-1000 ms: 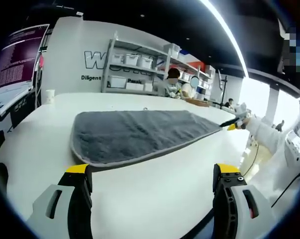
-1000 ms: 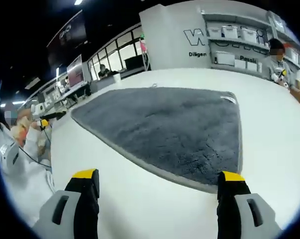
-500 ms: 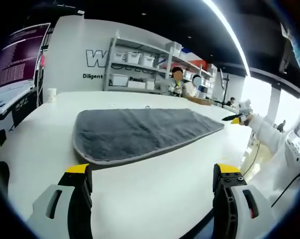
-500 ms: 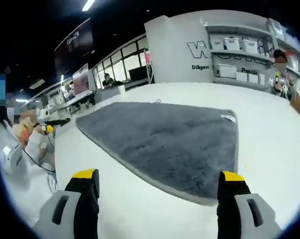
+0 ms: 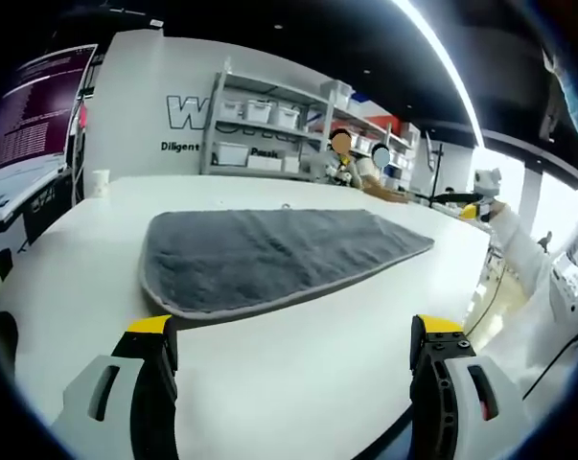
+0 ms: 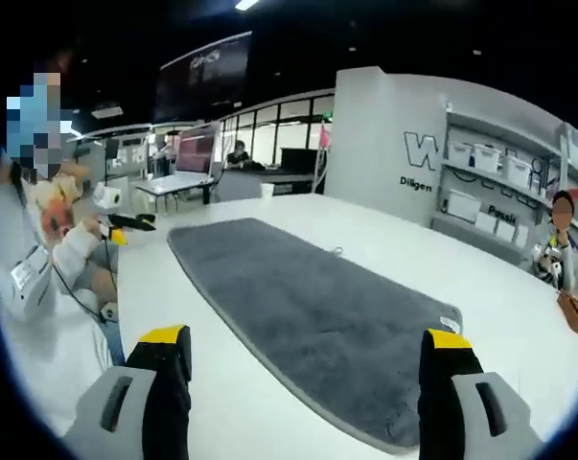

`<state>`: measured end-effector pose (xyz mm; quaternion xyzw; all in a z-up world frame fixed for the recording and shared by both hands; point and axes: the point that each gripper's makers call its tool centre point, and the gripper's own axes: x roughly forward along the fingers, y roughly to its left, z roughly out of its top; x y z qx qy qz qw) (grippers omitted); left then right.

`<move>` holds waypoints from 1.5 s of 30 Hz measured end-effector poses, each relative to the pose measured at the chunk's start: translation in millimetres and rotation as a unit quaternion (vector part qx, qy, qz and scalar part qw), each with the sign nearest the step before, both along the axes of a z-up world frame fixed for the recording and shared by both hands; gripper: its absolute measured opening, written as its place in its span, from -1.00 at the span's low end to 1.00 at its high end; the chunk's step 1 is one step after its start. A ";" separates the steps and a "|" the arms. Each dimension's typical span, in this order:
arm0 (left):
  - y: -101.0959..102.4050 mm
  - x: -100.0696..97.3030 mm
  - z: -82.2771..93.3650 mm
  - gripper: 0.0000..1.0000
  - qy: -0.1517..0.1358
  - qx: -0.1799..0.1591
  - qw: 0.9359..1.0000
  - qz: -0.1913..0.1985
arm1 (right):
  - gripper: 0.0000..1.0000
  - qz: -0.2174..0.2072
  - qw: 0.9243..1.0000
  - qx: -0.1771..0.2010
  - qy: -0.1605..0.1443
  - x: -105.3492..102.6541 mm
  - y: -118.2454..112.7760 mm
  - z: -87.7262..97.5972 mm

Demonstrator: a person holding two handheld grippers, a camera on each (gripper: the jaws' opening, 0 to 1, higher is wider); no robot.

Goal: Open the folded towel by lifting each exposed corner and separating the folded layers until the towel lies flat within the target outline without major curled edges

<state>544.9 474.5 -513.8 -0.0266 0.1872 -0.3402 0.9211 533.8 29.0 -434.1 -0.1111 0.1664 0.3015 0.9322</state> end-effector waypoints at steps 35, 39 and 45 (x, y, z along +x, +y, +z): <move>0.4 -7.0 -2.3 0.99 0.003 -0.009 1.000 -0.001 | 1.00 0.244 0.950 0.046 0.190 8.4 182.4 -110.1; 1.3 -5.9 -3.2 0.99 0.002 -0.011 1.000 0.003 | 1.00 0.240 0.948 0.052 0.204 4.7 179.8 -115.4; -1.8 -5.4 -4.9 0.99 0.004 -0.015 1.000 -0.002 | 1.00 0.240 0.945 0.071 0.212 -3.8 178.9 -113.3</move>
